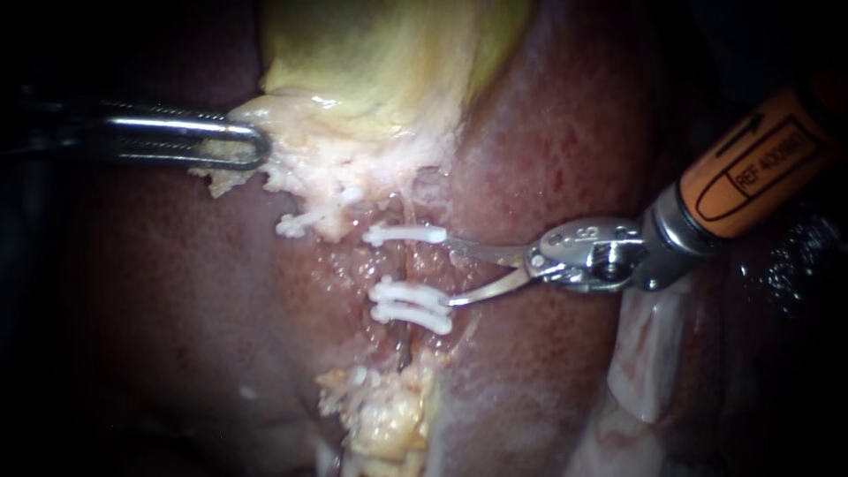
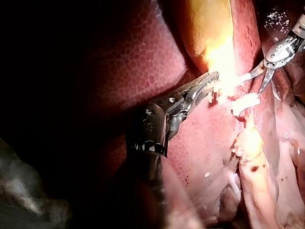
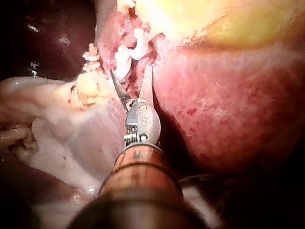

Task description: Go to the cutting position right tube

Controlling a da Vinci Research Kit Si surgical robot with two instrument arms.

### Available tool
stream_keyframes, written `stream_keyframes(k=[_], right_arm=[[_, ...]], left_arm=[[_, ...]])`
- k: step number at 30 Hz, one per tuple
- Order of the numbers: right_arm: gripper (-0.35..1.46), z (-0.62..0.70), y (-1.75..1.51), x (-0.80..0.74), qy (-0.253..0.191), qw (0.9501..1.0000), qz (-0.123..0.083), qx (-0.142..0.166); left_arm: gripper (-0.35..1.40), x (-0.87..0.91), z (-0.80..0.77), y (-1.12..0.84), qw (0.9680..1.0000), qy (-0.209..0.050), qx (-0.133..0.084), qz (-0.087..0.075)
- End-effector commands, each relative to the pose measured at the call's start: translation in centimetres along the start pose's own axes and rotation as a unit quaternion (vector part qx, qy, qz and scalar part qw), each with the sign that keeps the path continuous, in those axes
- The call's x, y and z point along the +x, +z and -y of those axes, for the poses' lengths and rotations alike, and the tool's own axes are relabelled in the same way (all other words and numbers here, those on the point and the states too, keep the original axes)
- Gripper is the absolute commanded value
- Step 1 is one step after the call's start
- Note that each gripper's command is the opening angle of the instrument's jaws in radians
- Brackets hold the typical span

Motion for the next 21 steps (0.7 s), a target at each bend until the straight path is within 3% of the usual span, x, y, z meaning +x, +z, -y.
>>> stream_keyframes(k=[1,11,21], right_arm=[[1.36,-0.02,0.04,0.02,0.0,1.0,0.001,-0.002],[1.36,-0.09,0.28,0.14,0.018,0.9989,-0.029,0.031],[1.35,-0.12,0.42,0.24,-0.006,0.9948,-0.056,0.085]], left_arm=[[-0.35,-0.01,0.0,0.01,1.0,0.0,0.0,0.0],[-0.35,-0.01,0.0,0.01,1.0,0.0,0.0,0.0],[-0.35,-0.01,0.0,0.01,1.0,0.0,0.0,0.0]])
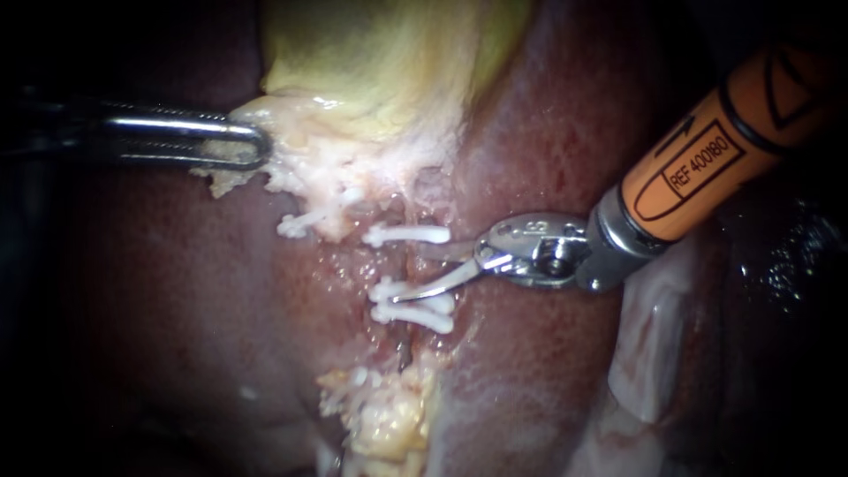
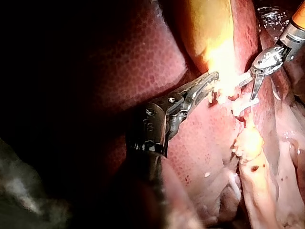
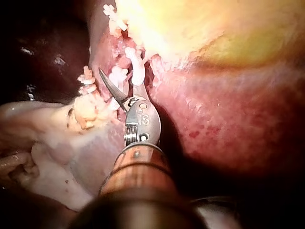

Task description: Go to the cutting position right tube

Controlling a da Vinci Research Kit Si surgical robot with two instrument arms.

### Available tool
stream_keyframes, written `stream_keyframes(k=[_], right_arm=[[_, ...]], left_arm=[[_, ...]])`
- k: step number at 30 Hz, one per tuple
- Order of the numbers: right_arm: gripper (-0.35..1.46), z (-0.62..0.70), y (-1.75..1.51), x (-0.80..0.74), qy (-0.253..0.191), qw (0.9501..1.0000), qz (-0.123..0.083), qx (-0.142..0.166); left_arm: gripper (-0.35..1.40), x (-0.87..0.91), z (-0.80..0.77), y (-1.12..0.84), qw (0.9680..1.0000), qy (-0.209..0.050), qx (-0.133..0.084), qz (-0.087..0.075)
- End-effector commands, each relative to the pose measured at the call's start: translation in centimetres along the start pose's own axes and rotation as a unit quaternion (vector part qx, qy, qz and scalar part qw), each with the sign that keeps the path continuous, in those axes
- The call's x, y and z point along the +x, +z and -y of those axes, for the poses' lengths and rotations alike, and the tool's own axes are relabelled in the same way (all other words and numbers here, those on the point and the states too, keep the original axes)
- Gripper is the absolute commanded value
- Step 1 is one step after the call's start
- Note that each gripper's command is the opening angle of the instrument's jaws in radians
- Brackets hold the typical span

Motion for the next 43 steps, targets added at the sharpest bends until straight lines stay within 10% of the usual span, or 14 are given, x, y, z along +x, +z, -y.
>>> stream_keyframes(k=[1,43], right_arm=[[1.35,-0.01,0.02,0.01,-0.002,1.0,0.0,0.004],[1.3,0.41,0.43,0.36,0.008,0.9971,-0.019,0.073]], left_arm=[[-0.35,0.0,0.0,0.0,1.0,0.0,0.0,0.0],[-0.35,0.0,0.01,0.01,1.0,0.0,0.0,0.0]])
